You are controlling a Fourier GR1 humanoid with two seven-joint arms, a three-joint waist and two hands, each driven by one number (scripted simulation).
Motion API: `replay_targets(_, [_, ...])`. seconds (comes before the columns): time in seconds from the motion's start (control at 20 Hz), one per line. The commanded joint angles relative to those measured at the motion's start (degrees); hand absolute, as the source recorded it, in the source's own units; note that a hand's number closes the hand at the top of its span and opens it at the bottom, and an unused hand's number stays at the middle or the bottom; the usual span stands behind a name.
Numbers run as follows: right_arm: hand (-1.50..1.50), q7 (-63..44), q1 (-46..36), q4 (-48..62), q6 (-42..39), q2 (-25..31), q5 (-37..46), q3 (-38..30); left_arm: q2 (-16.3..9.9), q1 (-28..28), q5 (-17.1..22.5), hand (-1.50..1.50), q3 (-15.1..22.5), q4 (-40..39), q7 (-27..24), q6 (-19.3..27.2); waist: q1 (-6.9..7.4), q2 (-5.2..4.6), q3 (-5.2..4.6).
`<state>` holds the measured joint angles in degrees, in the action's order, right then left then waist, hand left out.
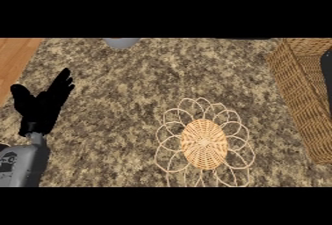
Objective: Pick the tomato from the placemat and place it in the basket
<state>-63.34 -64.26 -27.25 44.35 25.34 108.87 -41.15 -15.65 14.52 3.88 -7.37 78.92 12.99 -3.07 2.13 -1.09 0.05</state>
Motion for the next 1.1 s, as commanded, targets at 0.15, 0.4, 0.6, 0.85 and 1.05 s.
replay_targets(0.15, [-1.50,-9.21,2.67,-0.34,5.26,1.08,0.38,-4.03,0.69,-1.45,-0.12,0.00,0.34,2.42,0.16,0.35,0.30,0.26,0.03])
replay_targets(0.4, [-1.50,-3.20,2.97,1.32,11.89,-0.26,-2.17,-4.49,-0.37,-2.64,0.69,0.00,-0.08,4.39,1.86,-0.97,0.40,0.36,0.06])
replay_targets(0.6, [-1.50,-3.42,3.58,-4.09,15.20,0.22,-2.08,-5.48,0.75,-1.07,-1.08,0.00,0.00,-0.48,-0.79,0.54,-1.38,0.70,-0.03])
replay_targets(0.85, [-1.50,-6.04,4.84,-14.70,21.42,-1.16,-1.65,-9.02,-0.09,-3.52,0.35,0.00,-1.41,1.46,-0.24,-0.08,-1.77,1.45,-0.08])
replay_targets(1.05, [-1.50,-5.03,9.86,-25.17,24.33,-9.26,-3.46,-10.28,0.02,-4.68,-0.43,0.00,-1.36,0.56,-0.58,0.35,-3.45,2.11,-0.12])
